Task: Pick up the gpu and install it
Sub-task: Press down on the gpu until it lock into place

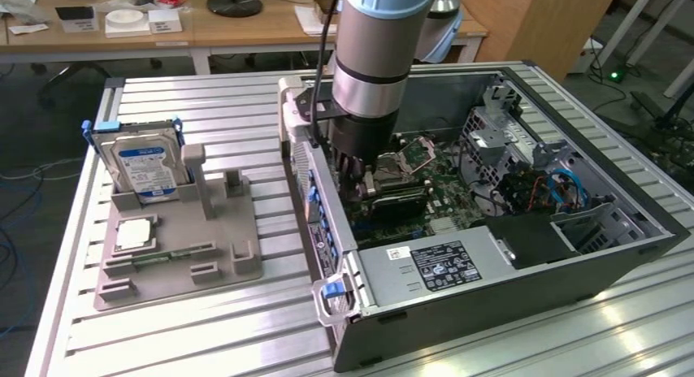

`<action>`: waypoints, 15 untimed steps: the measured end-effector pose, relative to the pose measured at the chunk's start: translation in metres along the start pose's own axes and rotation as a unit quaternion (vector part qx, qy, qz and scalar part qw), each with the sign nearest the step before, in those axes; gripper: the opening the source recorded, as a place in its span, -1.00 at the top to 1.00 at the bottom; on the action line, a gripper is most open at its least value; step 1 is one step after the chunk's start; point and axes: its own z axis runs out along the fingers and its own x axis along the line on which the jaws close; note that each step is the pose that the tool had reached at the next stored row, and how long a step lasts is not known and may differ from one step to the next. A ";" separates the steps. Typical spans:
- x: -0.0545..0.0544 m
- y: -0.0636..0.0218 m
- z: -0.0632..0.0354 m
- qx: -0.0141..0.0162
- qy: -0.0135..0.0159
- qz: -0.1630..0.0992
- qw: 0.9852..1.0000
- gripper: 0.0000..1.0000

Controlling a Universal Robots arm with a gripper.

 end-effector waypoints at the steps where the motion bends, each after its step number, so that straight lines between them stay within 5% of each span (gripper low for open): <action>1: 0.000 0.0000 0.0008 0.000 0.000 0.000 1.000 0.80; 8: 0.000 -0.0013 -0.0012 0.002 -0.003 -0.001 1.000 0.80; 15: 0.000 -0.0009 -0.0102 0.000 -0.002 -0.001 1.000 0.80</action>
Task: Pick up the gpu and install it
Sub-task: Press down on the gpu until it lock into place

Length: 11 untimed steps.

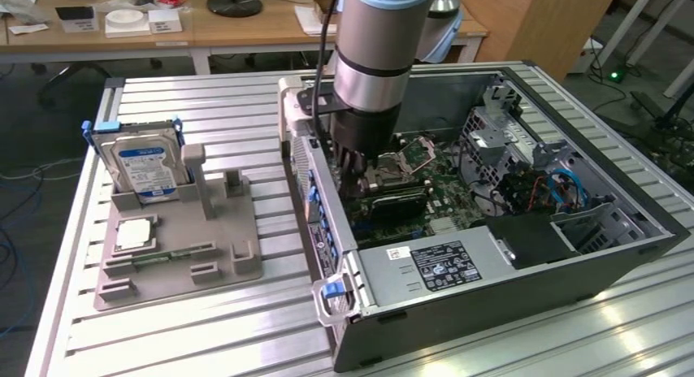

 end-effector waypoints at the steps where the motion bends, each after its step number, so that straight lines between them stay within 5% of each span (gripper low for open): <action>1: 0.000 0.0000 -0.0007 0.000 0.000 0.000 1.000 0.80; 6: 0.000 -0.0037 -0.0017 0.000 -0.002 0.000 1.000 0.80; 11: 0.001 -0.0201 -0.0018 0.001 -0.004 0.000 1.000 0.80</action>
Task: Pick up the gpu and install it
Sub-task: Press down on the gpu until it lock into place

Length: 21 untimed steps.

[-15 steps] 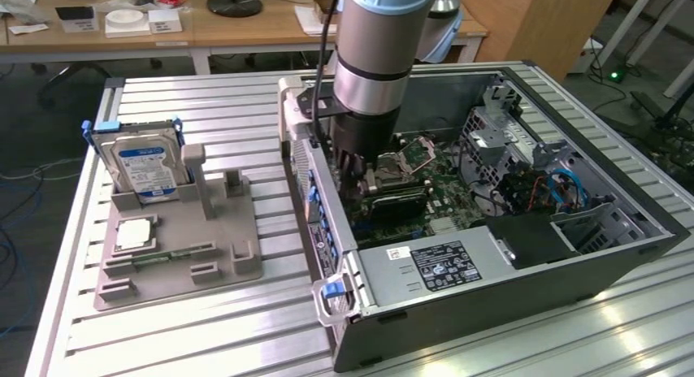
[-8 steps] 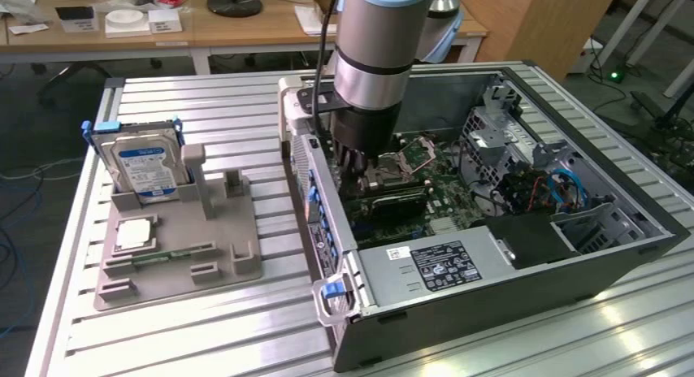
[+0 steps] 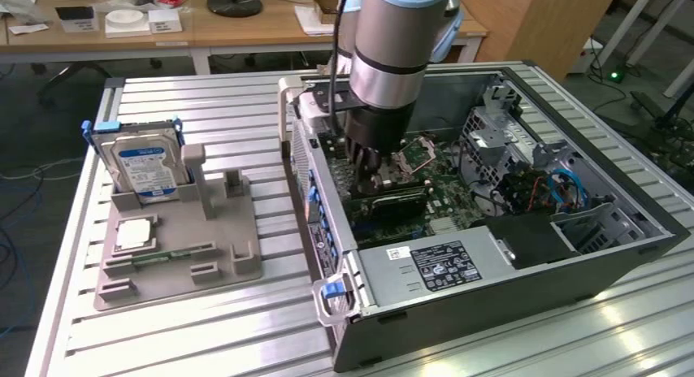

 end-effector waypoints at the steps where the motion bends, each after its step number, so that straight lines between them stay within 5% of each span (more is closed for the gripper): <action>1: 0.000 -0.0037 0.0000 0.000 0.000 0.000 1.000 0.80; 11: 0.002 -0.0421 -0.0001 0.000 -0.002 0.000 1.000 0.80; 21: 0.002 -0.0442 -0.0001 0.000 -0.002 0.000 1.000 0.80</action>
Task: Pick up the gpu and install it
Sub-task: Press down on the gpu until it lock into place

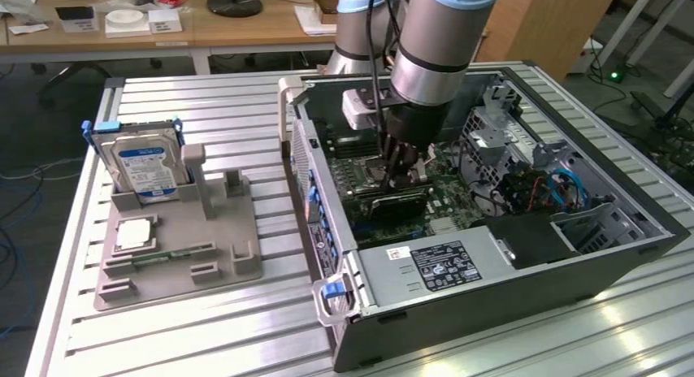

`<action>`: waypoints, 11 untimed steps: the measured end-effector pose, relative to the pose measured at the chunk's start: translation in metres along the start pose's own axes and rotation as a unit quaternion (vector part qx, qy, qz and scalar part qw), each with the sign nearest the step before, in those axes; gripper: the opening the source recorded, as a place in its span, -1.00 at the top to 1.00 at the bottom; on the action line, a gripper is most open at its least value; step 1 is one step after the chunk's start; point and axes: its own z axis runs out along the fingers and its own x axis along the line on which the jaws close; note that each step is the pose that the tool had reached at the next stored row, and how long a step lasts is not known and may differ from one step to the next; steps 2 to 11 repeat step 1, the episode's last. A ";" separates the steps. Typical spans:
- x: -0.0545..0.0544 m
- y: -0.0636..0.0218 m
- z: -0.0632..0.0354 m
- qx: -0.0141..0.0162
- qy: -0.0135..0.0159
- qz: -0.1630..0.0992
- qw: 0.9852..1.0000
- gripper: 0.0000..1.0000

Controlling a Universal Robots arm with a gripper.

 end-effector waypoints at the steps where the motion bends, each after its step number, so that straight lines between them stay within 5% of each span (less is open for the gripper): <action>1: 0.000 0.0000 0.0000 0.000 0.000 0.000 1.000 0.80; 11: 0.000 0.0000 0.0000 0.000 0.000 0.000 1.000 0.80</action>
